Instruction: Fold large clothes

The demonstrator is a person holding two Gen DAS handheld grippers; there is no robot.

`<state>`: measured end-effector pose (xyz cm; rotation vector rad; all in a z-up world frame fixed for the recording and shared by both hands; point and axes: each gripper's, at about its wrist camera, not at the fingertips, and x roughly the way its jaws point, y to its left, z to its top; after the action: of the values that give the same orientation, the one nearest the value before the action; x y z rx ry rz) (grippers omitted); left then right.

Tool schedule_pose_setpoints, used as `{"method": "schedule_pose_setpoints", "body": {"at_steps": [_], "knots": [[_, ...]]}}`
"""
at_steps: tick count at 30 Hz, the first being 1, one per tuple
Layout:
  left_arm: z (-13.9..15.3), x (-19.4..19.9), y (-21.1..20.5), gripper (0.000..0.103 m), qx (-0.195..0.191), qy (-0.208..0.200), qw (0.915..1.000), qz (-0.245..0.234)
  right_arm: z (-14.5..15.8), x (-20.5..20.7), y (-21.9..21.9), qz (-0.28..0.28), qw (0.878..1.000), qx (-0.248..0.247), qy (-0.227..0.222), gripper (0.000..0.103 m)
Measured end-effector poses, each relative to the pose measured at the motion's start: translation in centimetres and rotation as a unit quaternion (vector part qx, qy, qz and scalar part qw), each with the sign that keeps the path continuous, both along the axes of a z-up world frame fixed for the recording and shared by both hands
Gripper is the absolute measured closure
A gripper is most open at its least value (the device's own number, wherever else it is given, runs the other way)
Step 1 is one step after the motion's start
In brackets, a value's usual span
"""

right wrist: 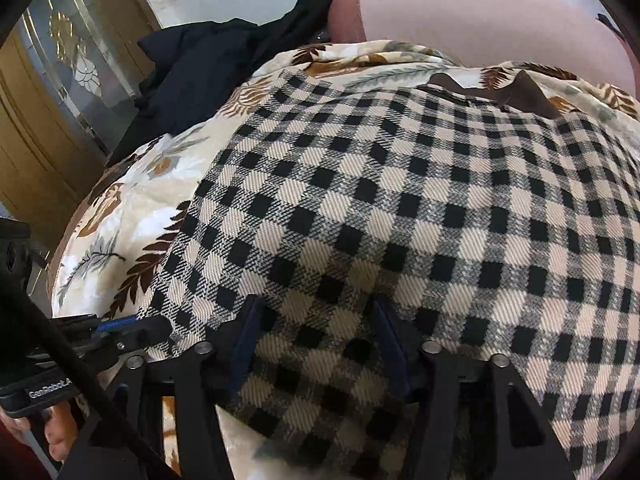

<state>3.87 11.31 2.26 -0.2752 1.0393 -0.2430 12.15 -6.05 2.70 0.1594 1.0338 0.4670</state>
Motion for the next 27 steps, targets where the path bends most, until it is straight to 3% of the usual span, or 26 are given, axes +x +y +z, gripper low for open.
{"method": "schedule_pose_setpoints", "body": {"at_steps": [2,5,7,9,19,21,27], "knots": [[0.6,-0.4,-0.1,0.093,0.012,-0.008,0.9999,0.004,-0.1,-0.3,0.2,0.002,1.0,-0.001,-0.012,0.033],[2.2,-1.4,-0.7,0.09,0.062,-0.043,0.997,0.018,0.0,-0.8,0.6,0.004,1.0,-0.015,-0.025,0.033],[3.1,-1.8,-0.9,0.078,0.095,-0.061,0.9931,0.033,0.5,-1.1,0.7,-0.015,0.999,-0.03,-0.028,0.033],[4.1,-2.1,-0.7,0.06,0.122,-0.084,0.9875,0.055,1.3,-1.5,-0.1,-0.026,0.999,-0.028,-0.029,0.033],[7.4,-2.0,0.3,0.055,0.175,-0.133,0.9684,0.118,4.8,-4.9,-1.7,-0.042,0.998,-0.014,-0.039,0.033],[8.1,-2.2,0.2,0.049,0.172,-0.145,0.967,0.12,5.5,-6.0,-1.1,-0.033,0.998,-0.016,-0.046,0.033],[9.2,-2.9,0.0,0.046,0.178,-0.169,0.9616,0.122,6.0,-10.2,0.9,-0.021,0.994,-0.06,-0.087,0.033]]}}
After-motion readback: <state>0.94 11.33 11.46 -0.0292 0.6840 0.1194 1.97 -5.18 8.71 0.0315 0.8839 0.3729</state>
